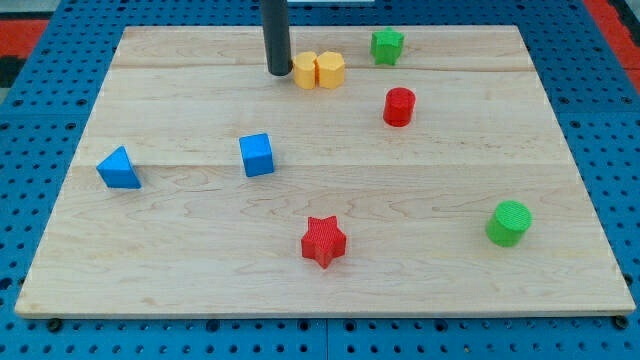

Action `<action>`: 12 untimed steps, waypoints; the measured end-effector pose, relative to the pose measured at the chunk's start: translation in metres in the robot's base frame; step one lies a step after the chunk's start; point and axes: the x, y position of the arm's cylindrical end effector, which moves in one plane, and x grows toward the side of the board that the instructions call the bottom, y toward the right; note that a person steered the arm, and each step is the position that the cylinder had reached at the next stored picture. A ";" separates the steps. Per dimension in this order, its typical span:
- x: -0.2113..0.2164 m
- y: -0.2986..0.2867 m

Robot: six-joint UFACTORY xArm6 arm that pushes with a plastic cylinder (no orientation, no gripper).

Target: Point your arm to the bottom right

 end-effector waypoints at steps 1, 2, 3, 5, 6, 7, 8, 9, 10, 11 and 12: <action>0.000 -0.001; 0.000 -0.009; 0.003 -0.009; 0.121 0.032; 0.148 0.112; 0.135 0.166; 0.155 0.220; 0.194 0.288; 0.247 0.327; 0.298 0.268; 0.269 0.244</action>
